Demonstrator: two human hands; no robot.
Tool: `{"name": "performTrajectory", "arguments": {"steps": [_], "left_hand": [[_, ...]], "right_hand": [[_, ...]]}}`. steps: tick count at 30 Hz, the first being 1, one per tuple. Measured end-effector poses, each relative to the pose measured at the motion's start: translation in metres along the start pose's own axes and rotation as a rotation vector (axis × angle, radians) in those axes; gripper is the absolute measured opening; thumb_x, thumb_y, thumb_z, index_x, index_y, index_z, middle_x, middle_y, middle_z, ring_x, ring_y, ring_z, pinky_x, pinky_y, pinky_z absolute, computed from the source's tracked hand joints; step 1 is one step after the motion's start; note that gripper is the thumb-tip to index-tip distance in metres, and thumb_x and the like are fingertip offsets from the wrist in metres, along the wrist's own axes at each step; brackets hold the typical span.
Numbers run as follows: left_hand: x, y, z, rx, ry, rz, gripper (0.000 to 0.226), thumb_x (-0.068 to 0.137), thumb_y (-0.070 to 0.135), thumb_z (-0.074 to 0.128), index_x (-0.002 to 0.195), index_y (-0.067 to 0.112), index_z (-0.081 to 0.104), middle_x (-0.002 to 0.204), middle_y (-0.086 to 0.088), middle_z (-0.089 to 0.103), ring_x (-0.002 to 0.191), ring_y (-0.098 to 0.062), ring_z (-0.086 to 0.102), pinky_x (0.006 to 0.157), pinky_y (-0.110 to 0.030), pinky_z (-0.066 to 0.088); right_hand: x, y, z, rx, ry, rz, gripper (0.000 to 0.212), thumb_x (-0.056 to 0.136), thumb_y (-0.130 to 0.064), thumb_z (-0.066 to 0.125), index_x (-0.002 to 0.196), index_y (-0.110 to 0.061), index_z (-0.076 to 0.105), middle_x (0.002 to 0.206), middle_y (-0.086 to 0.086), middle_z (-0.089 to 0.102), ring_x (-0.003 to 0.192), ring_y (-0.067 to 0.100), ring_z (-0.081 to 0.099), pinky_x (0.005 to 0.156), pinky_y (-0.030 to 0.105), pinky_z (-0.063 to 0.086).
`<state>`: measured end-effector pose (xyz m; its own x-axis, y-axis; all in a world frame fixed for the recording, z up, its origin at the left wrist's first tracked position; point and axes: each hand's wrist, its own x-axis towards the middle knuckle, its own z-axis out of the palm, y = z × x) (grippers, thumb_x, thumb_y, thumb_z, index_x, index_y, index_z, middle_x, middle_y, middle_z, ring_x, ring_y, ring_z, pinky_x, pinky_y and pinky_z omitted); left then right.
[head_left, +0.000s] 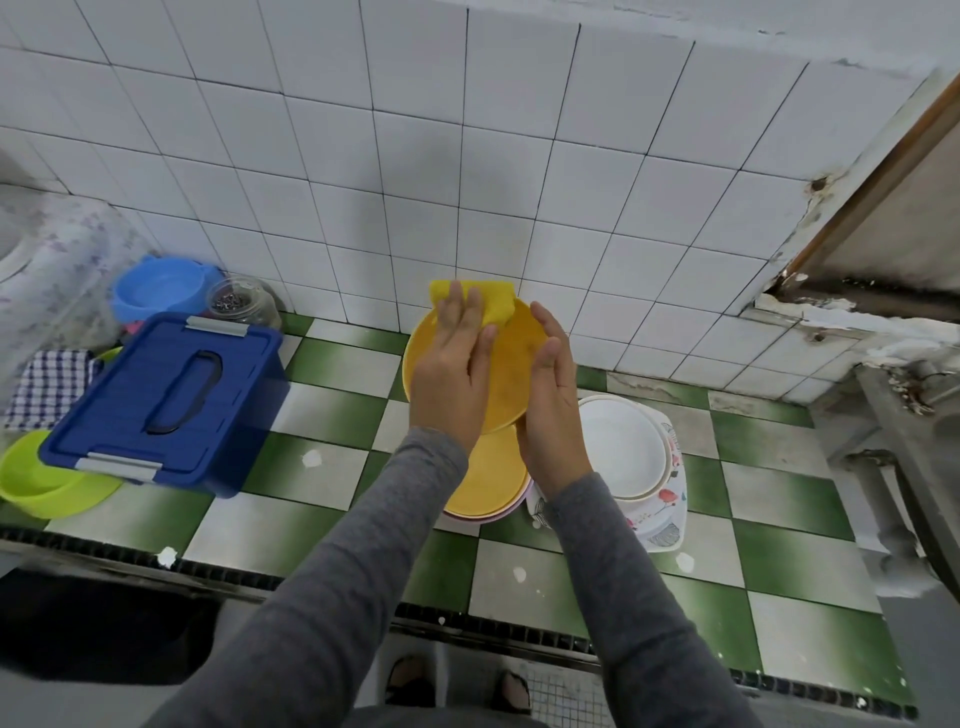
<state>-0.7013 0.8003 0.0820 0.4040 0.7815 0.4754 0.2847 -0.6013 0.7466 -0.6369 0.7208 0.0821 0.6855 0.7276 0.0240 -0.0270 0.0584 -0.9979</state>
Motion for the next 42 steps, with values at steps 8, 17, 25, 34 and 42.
{"name": "performTrajectory", "arguments": {"steps": [8,17,25,34,42], "left_hand": [[0.004,-0.017,0.019,0.347,-0.688,0.024,0.073,0.107,0.045,0.017,0.147,0.008,-0.031,0.145,-0.012,-0.05,0.133,-0.029,-0.048,0.117,-0.043,-0.025],[0.004,-0.011,0.011,0.46,-0.768,0.055,0.058,0.108,0.037,0.009,0.14,0.019,-0.036,0.145,0.0,-0.047,0.134,-0.017,-0.042,0.12,-0.038,-0.018],[0.011,-0.012,0.016,0.291,-0.871,0.044,0.061,0.11,0.031,0.015,0.147,0.015,-0.03,0.142,-0.007,-0.053,0.133,-0.026,-0.047,0.121,-0.048,-0.014],[0.017,0.005,-0.02,0.194,-1.115,0.029,0.048,0.109,0.035,0.022,0.156,0.036,0.01,0.164,0.02,0.002,0.152,-0.008,0.004,0.121,-0.031,0.01],[0.009,-0.01,-0.014,0.847,-0.934,0.075,0.054,0.108,0.038,0.013,0.159,0.027,0.002,0.167,0.004,-0.006,0.154,-0.025,-0.003,0.123,-0.043,0.003]], "right_hand": [[0.004,0.003,-0.003,0.062,-0.005,-0.01,0.052,0.088,-0.073,0.04,0.134,-0.052,0.053,0.149,-0.007,0.046,0.138,0.018,0.046,0.109,0.052,0.045],[0.007,0.002,-0.003,0.1,-0.026,-0.002,0.046,0.093,-0.066,0.039,0.134,-0.052,0.054,0.151,-0.005,0.046,0.139,0.021,0.045,0.111,0.054,0.043],[0.011,-0.003,-0.009,0.034,-0.051,-0.012,0.048,0.09,-0.075,0.039,0.133,-0.056,0.053,0.149,-0.004,0.046,0.139,0.022,0.045,0.111,0.056,0.042],[0.025,-0.01,-0.022,-0.043,0.035,-0.028,0.041,0.094,-0.07,0.033,0.127,-0.06,0.055,0.144,-0.012,0.043,0.137,0.017,0.043,0.112,0.056,0.04],[0.025,-0.009,-0.017,-0.13,0.069,-0.081,0.031,0.103,-0.053,0.031,0.12,-0.058,0.057,0.13,-0.007,0.046,0.122,0.012,0.05,0.105,0.05,0.047]]}}
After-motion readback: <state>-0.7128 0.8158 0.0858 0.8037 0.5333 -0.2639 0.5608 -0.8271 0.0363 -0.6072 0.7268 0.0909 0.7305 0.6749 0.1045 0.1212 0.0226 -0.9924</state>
